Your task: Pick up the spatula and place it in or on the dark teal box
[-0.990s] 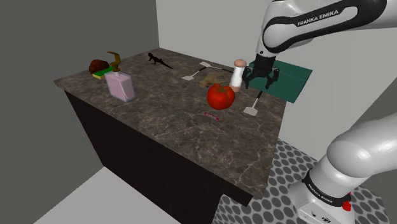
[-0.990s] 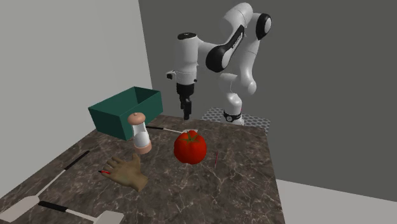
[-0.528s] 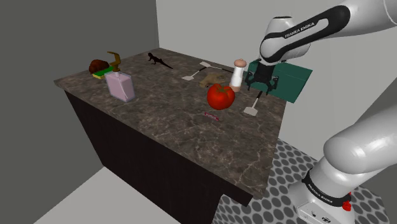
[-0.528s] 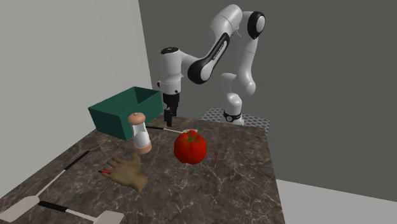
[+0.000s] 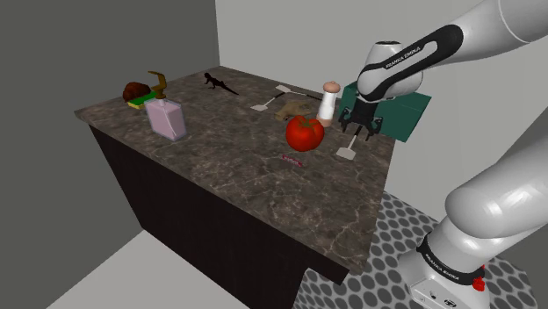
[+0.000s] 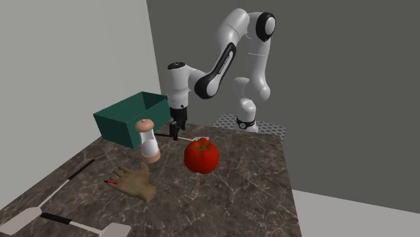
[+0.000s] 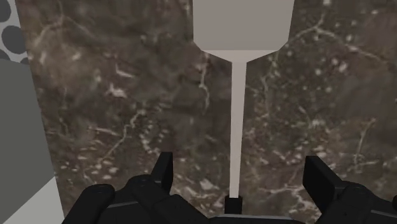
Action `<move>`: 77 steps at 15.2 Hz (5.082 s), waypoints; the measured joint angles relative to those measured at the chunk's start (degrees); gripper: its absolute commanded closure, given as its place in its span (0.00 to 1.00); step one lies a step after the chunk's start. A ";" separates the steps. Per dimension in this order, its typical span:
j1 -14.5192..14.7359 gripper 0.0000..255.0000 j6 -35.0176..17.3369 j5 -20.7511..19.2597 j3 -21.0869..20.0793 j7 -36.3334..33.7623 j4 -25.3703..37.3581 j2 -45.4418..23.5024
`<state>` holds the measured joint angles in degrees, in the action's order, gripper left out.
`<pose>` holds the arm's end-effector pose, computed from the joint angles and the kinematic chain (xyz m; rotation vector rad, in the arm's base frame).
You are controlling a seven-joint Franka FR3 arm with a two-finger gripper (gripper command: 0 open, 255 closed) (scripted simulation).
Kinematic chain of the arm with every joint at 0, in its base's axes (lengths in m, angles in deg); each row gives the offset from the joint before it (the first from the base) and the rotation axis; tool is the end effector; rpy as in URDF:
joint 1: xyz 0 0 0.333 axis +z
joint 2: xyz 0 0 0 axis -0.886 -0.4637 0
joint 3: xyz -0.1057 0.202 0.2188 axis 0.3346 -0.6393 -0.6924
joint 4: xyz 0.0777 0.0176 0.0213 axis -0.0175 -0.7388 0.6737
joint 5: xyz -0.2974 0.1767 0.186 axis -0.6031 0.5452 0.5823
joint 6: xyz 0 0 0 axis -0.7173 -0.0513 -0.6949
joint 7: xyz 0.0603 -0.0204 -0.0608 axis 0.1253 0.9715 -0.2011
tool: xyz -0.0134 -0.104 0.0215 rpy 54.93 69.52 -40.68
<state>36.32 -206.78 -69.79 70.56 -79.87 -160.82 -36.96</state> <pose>0.4044 -0.2121 0.3472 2.4412 -1.9102 0.0807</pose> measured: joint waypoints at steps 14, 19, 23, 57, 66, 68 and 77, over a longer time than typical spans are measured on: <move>-0.07 1.00 -1.44 -0.08 0.08 -0.01 -0.28 -1.14; -0.07 1.00 -1.44 -0.08 0.08 -0.01 -0.27 -1.14; -0.01 1.00 1.23 0.08 0.03 0.14 0.62 0.66; 0.24 1.00 28.57 1.01 -0.17 1.70 18.64 10.01; -1.49 1.00 31.56 0.65 2.99 6.59 26.99 4.92; -2.33 1.00 32.03 0.69 4.45 8.94 30.27 2.19; -6.71 1.00 35.05 3.20 10.13 19.65 48.43 -12.68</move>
<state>29.61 -171.73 -66.58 80.69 -60.21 -112.38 -49.64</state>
